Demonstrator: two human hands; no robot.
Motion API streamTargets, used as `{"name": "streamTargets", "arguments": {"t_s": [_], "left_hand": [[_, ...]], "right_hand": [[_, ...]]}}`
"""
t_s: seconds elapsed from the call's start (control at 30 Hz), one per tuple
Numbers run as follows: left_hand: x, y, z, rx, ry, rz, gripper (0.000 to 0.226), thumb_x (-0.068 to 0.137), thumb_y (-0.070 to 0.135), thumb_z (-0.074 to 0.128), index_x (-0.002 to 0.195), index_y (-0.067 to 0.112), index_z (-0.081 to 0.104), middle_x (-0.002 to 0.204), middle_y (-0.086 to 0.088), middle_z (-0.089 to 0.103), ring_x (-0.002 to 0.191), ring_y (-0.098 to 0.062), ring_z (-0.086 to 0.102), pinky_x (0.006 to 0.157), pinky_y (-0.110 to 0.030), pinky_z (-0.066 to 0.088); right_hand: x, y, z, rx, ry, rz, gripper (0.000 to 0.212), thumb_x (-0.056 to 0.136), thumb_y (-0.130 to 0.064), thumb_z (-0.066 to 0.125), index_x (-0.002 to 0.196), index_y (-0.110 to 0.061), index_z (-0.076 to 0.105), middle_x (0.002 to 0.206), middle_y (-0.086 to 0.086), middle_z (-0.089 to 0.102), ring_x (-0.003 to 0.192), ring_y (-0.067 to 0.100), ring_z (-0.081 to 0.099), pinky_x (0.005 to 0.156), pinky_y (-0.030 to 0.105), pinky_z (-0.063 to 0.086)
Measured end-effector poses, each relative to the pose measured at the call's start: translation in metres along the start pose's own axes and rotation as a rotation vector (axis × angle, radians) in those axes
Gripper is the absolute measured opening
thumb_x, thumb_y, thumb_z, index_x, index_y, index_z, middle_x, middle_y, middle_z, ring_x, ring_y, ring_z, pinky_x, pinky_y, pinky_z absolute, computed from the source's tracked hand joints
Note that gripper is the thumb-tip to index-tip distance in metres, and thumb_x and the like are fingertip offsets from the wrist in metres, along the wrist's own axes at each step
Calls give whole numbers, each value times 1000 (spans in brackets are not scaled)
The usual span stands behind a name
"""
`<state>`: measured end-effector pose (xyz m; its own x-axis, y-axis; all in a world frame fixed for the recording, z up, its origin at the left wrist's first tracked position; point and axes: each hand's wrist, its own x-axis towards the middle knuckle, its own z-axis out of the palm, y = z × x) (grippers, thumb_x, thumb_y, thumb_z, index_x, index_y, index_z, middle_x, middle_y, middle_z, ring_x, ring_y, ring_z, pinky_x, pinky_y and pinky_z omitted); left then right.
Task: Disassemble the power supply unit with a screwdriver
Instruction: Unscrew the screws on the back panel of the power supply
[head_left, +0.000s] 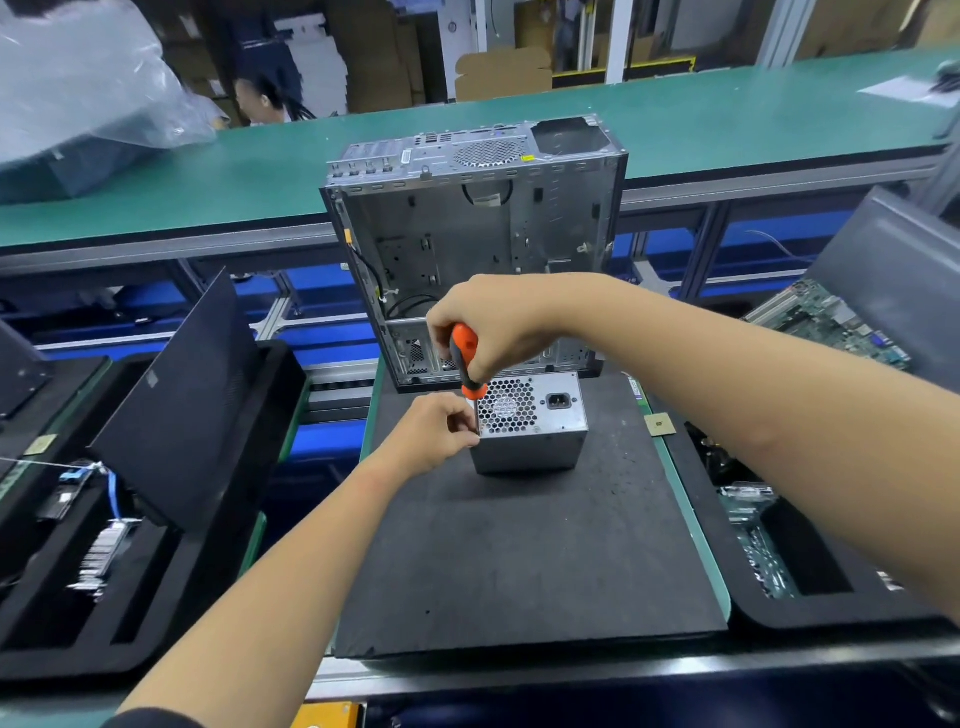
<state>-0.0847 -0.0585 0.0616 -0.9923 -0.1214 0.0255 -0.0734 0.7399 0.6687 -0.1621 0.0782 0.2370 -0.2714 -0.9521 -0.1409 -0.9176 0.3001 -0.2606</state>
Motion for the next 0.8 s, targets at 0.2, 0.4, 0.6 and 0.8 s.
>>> {"name": "streamTargets", "arguments": {"t_s": [0.2, 0.4, 0.6, 0.8], "left_hand": [[5, 1, -1, 53, -50, 17, 8, 75, 3, 73, 72, 6, 65, 67, 6, 57, 59, -2, 50, 60, -13, 42], [5, -1, -1, 70, -66, 6, 12, 73, 7, 76, 74, 8, 64, 70, 2, 58, 63, -9, 51, 64, -22, 46], [7, 3, -2, 105, -82, 29, 9, 75, 6, 75, 75, 7, 65, 71, 0, 61, 66, -11, 54, 65, -22, 47], [8, 4, -4, 145, -111, 29, 9, 76, 7, 74, 75, 6, 66, 67, 4, 57, 63, -9, 52, 62, -19, 44]], "right_hand": [[4, 1, 5, -2, -48, 145, 37, 92, -49, 57, 88, -12, 57, 82, 4, 66, 53, 20, 70, 53, 28, 47], [3, -2, 4, -97, -4, 56, 15, 84, -23, 66, 93, -14, 59, 86, -2, 64, 81, 18, 64, 58, 25, 44], [-4, -5, 0, -75, -20, 0, 18, 77, -13, 70, 94, -19, 64, 81, -13, 53, 74, 5, 51, 53, 19, 34], [-5, -5, 3, -24, -38, -14, 20, 75, 0, 57, 81, -17, 66, 79, -15, 64, 77, 3, 59, 49, 12, 38]]}}
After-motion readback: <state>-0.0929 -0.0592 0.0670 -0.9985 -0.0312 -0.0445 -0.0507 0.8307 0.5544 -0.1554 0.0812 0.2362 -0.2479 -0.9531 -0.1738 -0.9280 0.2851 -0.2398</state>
